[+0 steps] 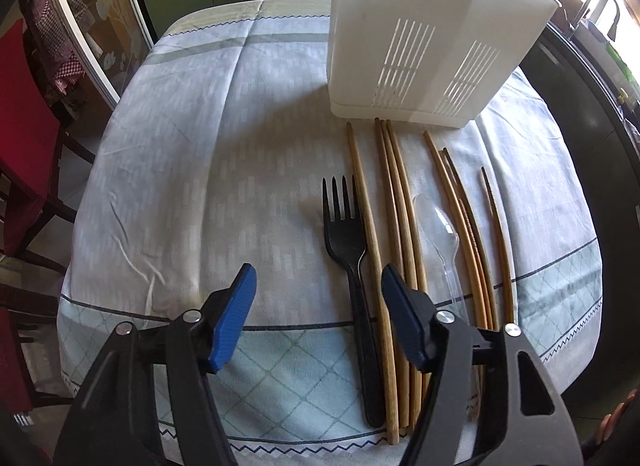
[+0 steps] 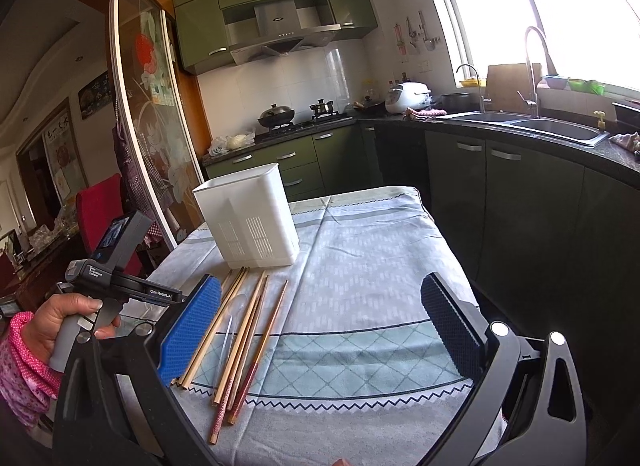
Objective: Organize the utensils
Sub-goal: 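Lower the left tool onto the black fork and close on its handle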
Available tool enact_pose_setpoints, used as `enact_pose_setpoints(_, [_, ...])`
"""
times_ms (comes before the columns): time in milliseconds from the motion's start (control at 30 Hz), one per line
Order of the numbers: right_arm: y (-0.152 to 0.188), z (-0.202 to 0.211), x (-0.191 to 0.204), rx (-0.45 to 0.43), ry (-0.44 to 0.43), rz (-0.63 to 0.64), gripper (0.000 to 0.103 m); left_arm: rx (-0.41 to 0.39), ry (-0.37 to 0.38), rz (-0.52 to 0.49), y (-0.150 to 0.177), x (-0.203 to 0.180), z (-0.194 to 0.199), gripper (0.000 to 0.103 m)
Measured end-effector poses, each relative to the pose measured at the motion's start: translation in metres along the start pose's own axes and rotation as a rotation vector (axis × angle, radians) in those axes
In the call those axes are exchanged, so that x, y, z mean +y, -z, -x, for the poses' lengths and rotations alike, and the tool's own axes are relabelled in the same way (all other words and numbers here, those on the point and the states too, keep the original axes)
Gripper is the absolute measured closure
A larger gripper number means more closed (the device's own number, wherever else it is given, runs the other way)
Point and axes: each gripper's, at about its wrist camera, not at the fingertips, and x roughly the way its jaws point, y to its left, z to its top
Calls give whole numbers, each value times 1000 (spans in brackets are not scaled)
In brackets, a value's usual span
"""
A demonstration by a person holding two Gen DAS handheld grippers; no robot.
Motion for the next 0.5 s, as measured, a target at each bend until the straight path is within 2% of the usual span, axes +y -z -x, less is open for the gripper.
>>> enact_pose_setpoints(67, [0,1,-3,1,0,-9,4,20,0,10,0,1,-5,55])
enact_pose_setpoints(300, [-1,2,-4,2,-2,-15,4,33,11,2,1,-3,-10,57])
enact_pose_setpoints(500, [-2,2,1,7,-3,-7,4,40,14,-10,0,-7,-13,70])
